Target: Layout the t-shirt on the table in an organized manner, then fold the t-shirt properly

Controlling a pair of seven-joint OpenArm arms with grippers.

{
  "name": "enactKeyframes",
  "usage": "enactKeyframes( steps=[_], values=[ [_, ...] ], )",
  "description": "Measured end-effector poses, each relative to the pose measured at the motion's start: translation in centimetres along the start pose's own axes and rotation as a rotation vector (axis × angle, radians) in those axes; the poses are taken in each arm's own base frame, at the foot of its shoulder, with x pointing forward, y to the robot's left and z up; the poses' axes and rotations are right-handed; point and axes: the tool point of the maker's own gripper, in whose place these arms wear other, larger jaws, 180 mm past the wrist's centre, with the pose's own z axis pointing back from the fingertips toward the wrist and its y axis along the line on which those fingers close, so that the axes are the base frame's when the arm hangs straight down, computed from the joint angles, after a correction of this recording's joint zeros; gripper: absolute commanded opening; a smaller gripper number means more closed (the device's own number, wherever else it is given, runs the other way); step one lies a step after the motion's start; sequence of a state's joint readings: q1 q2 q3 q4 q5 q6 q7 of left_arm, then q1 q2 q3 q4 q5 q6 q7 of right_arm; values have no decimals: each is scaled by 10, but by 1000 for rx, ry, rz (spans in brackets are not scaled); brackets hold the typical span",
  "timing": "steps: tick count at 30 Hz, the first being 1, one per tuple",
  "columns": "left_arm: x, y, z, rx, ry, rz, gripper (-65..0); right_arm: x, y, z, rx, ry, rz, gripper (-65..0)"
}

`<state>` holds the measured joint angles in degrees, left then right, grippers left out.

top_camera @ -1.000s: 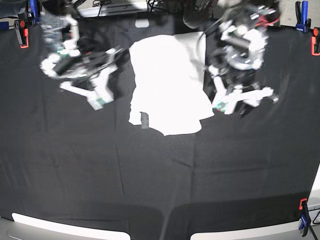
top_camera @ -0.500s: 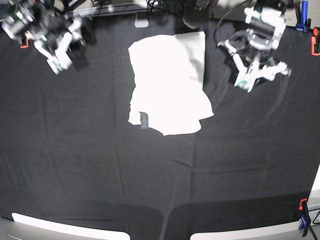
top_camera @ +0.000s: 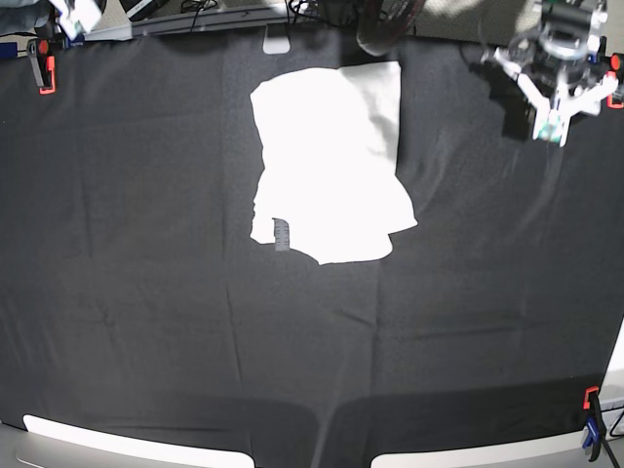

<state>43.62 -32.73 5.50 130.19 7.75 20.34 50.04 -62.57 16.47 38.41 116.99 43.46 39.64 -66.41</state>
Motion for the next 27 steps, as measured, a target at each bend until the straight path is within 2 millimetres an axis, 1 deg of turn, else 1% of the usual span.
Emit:
enactKeyframes(
  steps=[2, 4, 8, 12, 15, 17, 19, 21, 24, 25, 27],
  values=[
    [-18, -7, 8, -26, 52, -8, -384, -11, 3, 2, 6, 31, -7, -408],
    [-35, -10, 15, -38, 102, -25, -384, -18, 4, 3, 9, 51, -11, -408],
    [-50, -5, 24, -8, 131, -95, -384, -19, 5, 3, 11, 48, -12, -408],
    [-74, -12, 38, -42, 197, -114, -384, -21, 15, -6, 55, 50, -13, -408],
    [-94, -17, 46, -65, 233, -139, -384, -30, 28, -18, 113, 73, -30, -408],
    [-118, -21, 47, -88, 285, -178, -384, -38, 36, -30, 145, 86, -44, -408],
    [-149, -30, 45, -127, 348, -224, -384, -51, 40, -44, 155, 121, -37, -408],
    [-182, -45, 42, -191, 390, -252, -384, -55, 46, -63, 186, 109, -60, -408],
    [-234, -78, 35, -326, 459, -228, -384, -60, 56, -95, 254, 116, -91, -408],
    [-250, -87, 29, -357, 483, -209, -384, -61, 58, -107, 270, 127, -95, -408],
    [-272, -102, 13, -395, 502, -163, -384, -58, 61, -131, 300, 121, -109, -408]
  ],
)
